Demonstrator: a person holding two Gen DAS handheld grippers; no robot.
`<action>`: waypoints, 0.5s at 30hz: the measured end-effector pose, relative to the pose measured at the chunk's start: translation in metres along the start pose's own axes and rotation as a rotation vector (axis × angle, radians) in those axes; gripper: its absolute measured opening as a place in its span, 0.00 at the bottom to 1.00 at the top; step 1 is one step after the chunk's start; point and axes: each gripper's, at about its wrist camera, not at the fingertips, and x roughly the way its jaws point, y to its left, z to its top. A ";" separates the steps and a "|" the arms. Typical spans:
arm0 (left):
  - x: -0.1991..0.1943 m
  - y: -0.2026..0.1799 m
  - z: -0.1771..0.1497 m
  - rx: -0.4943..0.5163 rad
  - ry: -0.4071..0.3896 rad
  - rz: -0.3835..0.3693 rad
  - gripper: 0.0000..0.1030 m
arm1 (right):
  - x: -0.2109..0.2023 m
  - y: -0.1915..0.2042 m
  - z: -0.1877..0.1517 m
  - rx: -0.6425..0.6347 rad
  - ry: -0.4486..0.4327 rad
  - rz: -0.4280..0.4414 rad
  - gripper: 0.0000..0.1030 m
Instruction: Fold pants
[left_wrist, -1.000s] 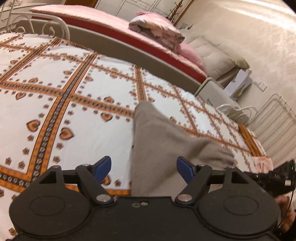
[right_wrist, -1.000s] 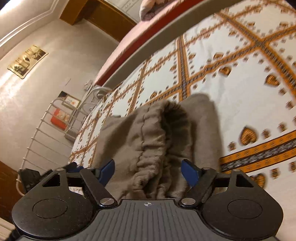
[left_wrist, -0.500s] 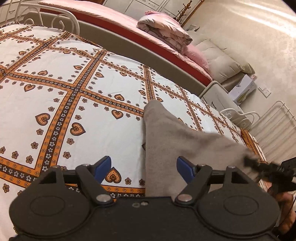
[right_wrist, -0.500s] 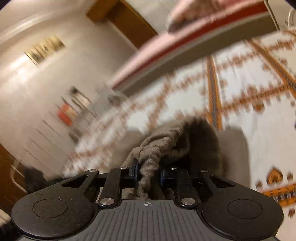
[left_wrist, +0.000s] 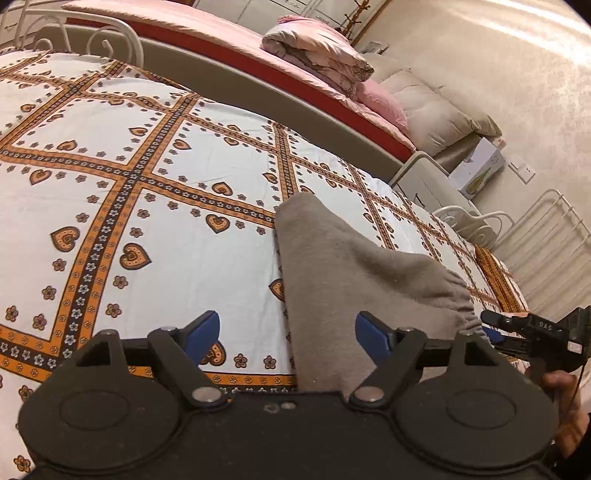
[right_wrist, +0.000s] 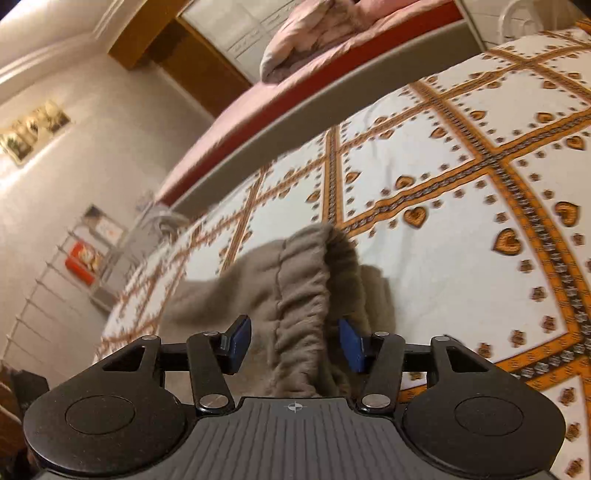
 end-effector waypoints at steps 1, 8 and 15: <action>0.002 -0.001 0.000 0.003 0.007 -0.003 0.72 | -0.003 -0.005 -0.001 0.017 0.005 -0.013 0.52; 0.009 -0.027 -0.010 0.114 0.086 -0.020 0.72 | -0.015 0.012 -0.013 -0.078 0.012 -0.012 0.52; -0.008 -0.041 -0.037 0.167 -0.011 0.143 0.72 | -0.003 0.033 -0.032 -0.180 0.056 -0.100 0.52</action>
